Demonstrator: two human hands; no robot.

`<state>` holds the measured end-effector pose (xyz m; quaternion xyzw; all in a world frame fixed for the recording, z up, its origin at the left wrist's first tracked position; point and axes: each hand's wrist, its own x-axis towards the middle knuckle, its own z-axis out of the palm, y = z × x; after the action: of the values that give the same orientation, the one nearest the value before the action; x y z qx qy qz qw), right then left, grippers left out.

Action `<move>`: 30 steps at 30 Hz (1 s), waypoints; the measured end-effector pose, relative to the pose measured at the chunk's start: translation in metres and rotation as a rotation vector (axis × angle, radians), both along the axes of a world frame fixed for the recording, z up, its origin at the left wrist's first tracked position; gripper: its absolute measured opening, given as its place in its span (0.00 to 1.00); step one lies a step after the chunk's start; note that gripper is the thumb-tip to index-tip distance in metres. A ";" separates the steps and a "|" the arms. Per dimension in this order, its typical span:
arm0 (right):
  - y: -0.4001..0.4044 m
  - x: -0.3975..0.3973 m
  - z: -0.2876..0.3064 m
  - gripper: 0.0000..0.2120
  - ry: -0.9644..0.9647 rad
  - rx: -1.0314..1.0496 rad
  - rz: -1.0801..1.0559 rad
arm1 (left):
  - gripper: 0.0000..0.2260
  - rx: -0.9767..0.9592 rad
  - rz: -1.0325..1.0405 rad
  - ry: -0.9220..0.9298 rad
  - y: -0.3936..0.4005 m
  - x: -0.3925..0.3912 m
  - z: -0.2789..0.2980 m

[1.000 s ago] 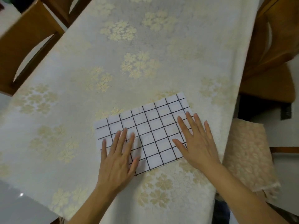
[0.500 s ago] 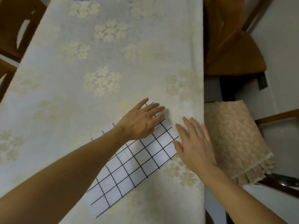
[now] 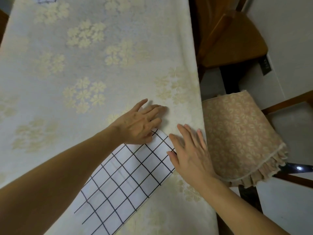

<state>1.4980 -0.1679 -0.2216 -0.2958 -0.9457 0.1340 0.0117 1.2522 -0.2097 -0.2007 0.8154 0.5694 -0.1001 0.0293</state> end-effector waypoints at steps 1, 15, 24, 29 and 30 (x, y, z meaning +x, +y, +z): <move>0.000 -0.001 0.000 0.20 0.005 -0.006 -0.002 | 0.15 -0.001 -0.003 -0.007 0.001 0.001 0.000; 0.006 -0.030 -0.001 0.11 0.176 -0.173 -0.072 | 0.17 0.138 -0.055 -0.114 -0.016 -0.004 0.009; 0.017 -0.037 0.030 0.03 0.237 -0.062 -0.026 | 0.21 0.138 -0.048 -0.130 0.003 -0.013 0.029; 0.019 -0.037 0.057 0.02 0.267 -0.002 -0.023 | 0.14 0.179 -0.096 -0.180 0.009 -0.010 0.042; 0.017 -0.037 0.062 0.02 0.272 0.013 -0.015 | 0.12 0.189 -0.101 -0.196 0.009 -0.009 0.045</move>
<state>1.4611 -0.1508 -0.1593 -0.2822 -0.9339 0.1668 0.1425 1.2431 -0.2011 -0.1553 0.8481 0.5288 0.0326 0.0029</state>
